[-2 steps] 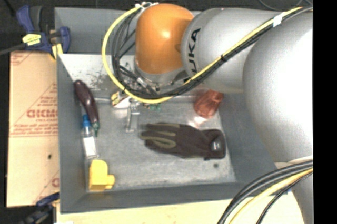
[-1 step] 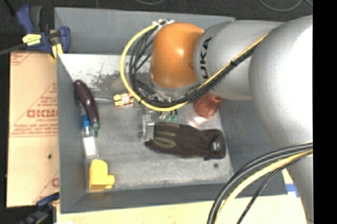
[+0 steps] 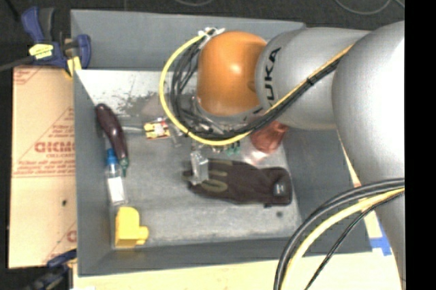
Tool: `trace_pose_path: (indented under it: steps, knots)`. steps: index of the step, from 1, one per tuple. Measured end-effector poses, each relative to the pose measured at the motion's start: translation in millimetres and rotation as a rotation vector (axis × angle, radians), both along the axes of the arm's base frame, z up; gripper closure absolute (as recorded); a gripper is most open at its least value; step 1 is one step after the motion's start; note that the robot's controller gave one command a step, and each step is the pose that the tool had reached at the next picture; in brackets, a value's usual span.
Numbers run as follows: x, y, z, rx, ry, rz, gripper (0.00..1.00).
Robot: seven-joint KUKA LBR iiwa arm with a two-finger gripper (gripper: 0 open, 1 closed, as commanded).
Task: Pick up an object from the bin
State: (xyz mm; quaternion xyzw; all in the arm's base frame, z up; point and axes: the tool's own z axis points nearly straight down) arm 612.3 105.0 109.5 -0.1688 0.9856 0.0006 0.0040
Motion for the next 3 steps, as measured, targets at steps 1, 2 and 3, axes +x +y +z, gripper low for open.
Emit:
trace_pose_path:
  steps: [1,2,3]
  knots:
    - [-13.1,-37,-15,0.002,0.033,-0.164,0.00]
    - [-21.2,-55,0,0.001,0.000,-0.103,0.00]
    - [-28.6,-74,-35,0.005,0.030,-0.404,1.00]
